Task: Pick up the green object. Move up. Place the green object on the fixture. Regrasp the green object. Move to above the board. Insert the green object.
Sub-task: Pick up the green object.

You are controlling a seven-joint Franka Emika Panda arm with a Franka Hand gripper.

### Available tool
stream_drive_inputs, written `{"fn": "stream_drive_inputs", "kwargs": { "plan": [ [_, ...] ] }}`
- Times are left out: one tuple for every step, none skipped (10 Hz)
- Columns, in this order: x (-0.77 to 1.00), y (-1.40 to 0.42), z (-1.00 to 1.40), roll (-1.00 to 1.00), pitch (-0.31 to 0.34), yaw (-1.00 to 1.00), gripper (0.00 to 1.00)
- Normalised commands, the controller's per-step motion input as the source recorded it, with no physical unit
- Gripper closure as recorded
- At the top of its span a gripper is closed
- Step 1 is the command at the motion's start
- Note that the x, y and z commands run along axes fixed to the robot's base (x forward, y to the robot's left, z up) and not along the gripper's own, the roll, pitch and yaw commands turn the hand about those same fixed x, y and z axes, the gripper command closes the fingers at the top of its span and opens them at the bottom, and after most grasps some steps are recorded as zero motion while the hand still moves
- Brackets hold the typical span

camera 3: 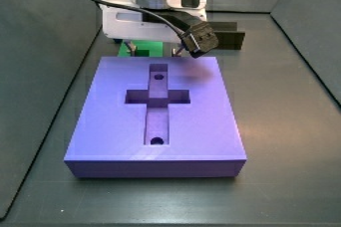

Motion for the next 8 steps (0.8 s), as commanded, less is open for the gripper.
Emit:
{"fn": "stream_drive_inputs", "kwargs": {
  "plan": [
    [-0.06,0.00,-0.06,0.01,0.000,0.00,0.00],
    [0.00,0.00,0.00,0.00,0.000,0.00,0.00],
    [0.00,0.00,0.00,0.00,0.000,0.00,1.00],
    [0.00,0.00,0.00,0.00,0.000,0.00,1.00],
    [0.00,0.00,0.00,0.00,0.000,0.00,1.00],
    [0.00,0.00,0.00,0.00,0.000,0.00,1.00],
    [0.00,0.00,0.00,0.00,0.000,0.00,1.00],
    [0.00,0.00,0.00,0.00,0.000,0.00,1.00]
  ]
}}
